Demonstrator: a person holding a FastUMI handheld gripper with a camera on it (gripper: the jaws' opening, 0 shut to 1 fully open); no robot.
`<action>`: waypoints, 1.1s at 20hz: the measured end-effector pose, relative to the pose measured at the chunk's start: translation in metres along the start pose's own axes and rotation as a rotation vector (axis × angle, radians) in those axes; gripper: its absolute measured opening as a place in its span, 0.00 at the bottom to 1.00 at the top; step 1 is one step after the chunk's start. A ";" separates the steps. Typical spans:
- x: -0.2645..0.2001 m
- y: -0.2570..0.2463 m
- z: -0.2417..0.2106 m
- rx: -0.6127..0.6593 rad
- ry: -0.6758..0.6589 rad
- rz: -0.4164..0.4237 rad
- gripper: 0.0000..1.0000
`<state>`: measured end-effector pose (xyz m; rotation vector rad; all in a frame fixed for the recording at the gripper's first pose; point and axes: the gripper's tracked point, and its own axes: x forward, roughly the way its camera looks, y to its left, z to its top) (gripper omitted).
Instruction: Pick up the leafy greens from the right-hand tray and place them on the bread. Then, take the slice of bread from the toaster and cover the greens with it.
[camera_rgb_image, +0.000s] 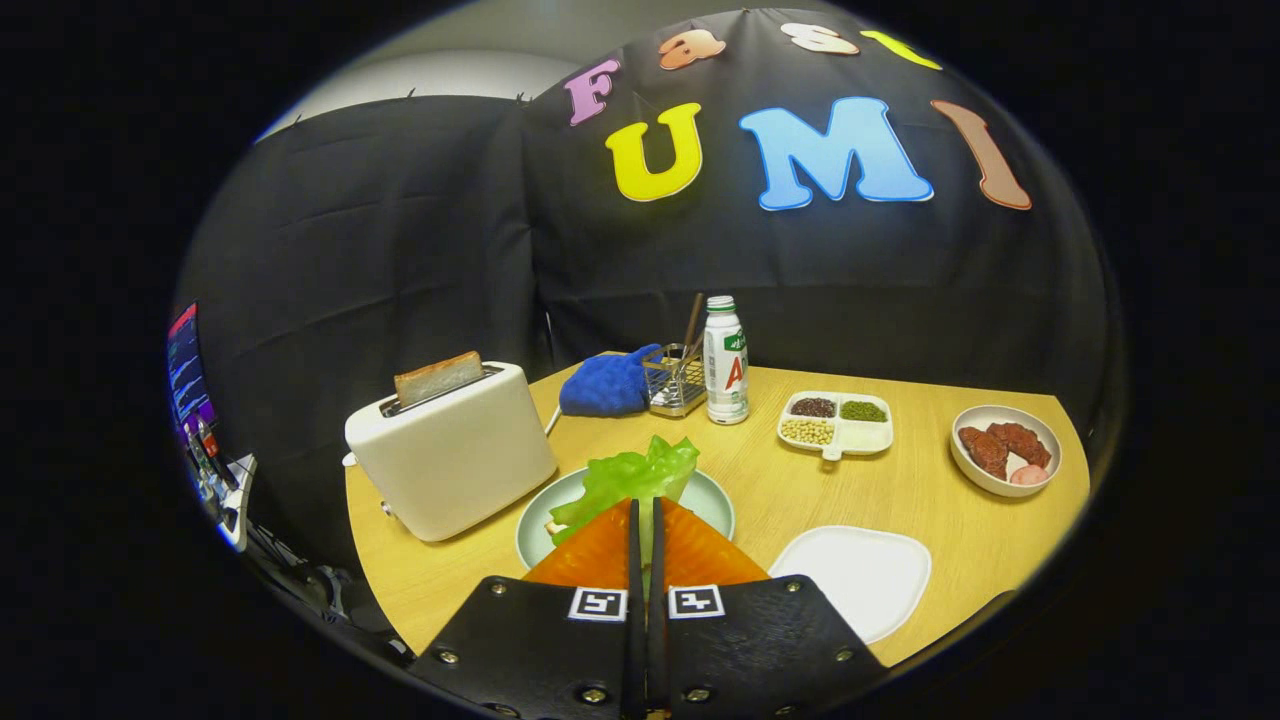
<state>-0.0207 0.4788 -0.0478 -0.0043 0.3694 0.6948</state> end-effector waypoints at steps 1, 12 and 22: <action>0.004 0.001 -0.001 0.000 0.001 -0.002 0.01; 0.046 0.009 -0.016 -0.049 -0.008 -0.112 0.01; 0.059 0.014 -0.036 -0.062 0.034 -0.151 0.07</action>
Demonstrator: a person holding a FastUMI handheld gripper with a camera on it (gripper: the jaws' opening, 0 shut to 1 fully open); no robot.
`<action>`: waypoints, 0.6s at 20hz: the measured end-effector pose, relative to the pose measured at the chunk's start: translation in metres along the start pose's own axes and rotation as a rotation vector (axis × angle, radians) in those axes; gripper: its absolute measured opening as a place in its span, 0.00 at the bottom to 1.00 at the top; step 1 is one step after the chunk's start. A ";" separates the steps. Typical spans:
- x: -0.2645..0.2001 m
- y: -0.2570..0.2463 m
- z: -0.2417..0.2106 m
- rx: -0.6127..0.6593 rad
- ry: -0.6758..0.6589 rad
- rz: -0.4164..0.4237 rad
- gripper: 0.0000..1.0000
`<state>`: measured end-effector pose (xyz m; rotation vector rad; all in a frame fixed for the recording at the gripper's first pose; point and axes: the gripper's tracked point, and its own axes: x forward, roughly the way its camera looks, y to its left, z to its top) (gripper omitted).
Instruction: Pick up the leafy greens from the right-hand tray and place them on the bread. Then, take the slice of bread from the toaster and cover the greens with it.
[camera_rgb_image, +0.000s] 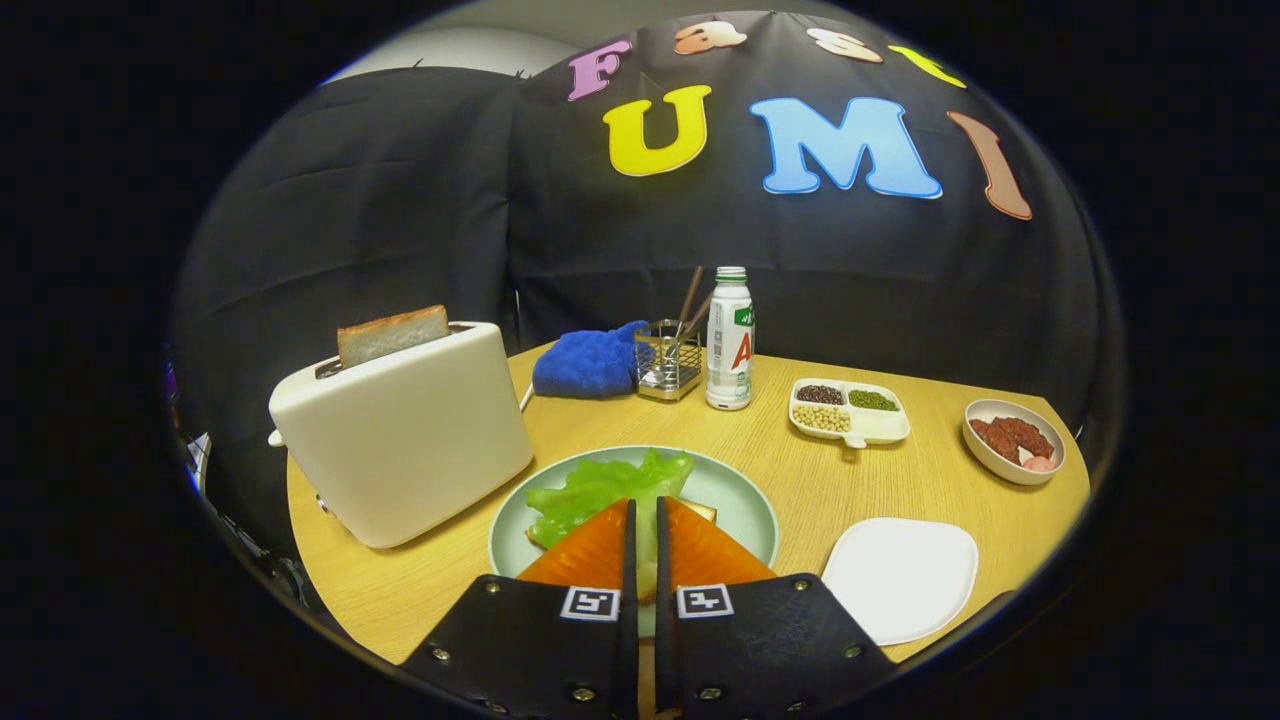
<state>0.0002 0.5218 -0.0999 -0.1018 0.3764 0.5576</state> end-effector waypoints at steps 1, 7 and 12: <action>-0.006 -0.003 0.000 -0.004 0.003 -0.006 0.15; -0.017 -0.016 0.016 0.023 -0.088 -0.072 0.36; -0.054 -0.027 0.037 0.005 -0.186 -0.253 0.37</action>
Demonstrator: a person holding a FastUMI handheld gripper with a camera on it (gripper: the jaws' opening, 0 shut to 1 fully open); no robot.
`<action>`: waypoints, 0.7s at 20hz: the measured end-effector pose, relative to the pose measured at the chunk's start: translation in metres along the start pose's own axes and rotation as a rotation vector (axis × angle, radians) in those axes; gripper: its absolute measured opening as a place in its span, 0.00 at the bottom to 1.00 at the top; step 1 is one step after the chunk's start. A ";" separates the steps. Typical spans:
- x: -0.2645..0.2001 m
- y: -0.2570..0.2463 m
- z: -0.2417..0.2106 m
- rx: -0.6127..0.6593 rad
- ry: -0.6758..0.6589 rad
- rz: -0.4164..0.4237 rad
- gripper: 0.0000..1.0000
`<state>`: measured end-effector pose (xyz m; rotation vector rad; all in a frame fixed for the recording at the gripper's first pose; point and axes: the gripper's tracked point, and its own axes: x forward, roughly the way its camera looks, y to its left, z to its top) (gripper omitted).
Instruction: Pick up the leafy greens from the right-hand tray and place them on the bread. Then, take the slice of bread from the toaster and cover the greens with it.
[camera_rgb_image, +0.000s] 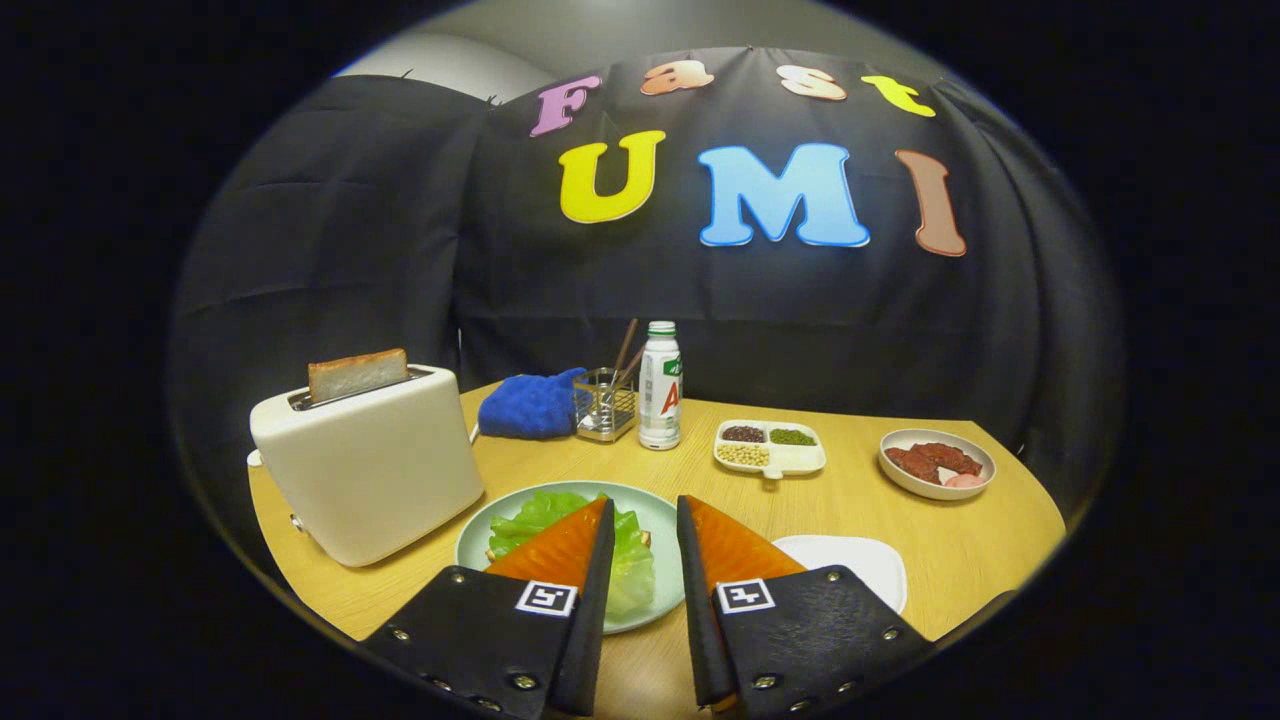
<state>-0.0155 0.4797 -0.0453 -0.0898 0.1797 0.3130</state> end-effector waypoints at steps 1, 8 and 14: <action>-0.004 -0.005 0.003 -0.001 -0.013 -0.047 0.36; -0.021 0.042 0.022 0.049 -0.029 -0.043 0.37; -0.027 0.094 0.035 0.006 -0.048 0.035 0.36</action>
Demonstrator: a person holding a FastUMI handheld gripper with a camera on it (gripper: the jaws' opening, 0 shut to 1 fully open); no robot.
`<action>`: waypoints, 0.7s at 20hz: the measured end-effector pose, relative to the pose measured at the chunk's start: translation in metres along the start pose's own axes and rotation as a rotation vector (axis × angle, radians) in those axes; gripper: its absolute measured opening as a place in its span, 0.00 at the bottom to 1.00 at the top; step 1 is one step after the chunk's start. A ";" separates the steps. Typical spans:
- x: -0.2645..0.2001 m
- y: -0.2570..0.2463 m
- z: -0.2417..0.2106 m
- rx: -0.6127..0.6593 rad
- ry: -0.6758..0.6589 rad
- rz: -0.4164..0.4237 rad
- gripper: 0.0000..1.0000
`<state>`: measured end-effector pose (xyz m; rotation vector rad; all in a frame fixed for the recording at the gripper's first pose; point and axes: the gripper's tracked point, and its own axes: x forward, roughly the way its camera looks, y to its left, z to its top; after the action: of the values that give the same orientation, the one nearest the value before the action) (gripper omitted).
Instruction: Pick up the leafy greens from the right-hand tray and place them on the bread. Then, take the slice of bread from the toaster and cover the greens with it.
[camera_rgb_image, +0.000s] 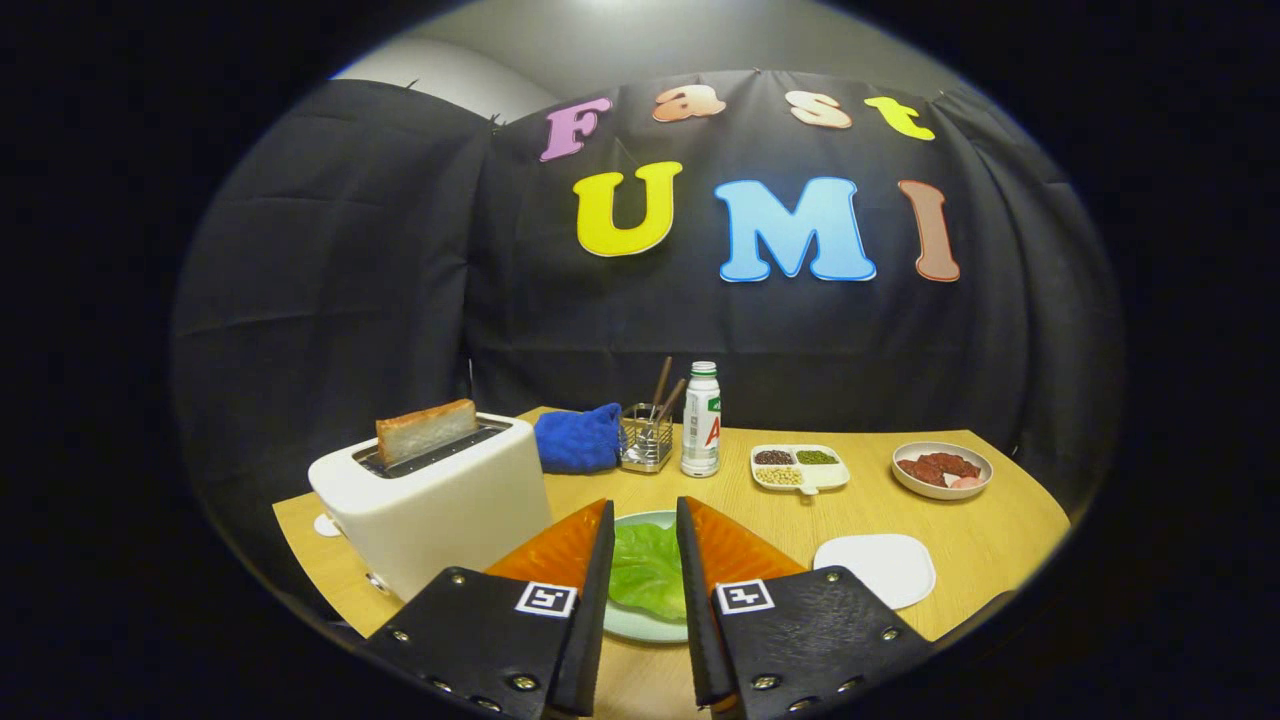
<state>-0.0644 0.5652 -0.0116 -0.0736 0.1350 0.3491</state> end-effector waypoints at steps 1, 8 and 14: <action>-0.001 0.007 0.002 -0.007 -0.008 0.006 0.37; 0.005 0.070 0.019 0.040 -0.042 0.069 0.37; 0.018 0.129 0.025 0.059 -0.032 0.154 0.36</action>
<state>-0.0888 0.6945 0.0043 0.0007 0.1190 0.4992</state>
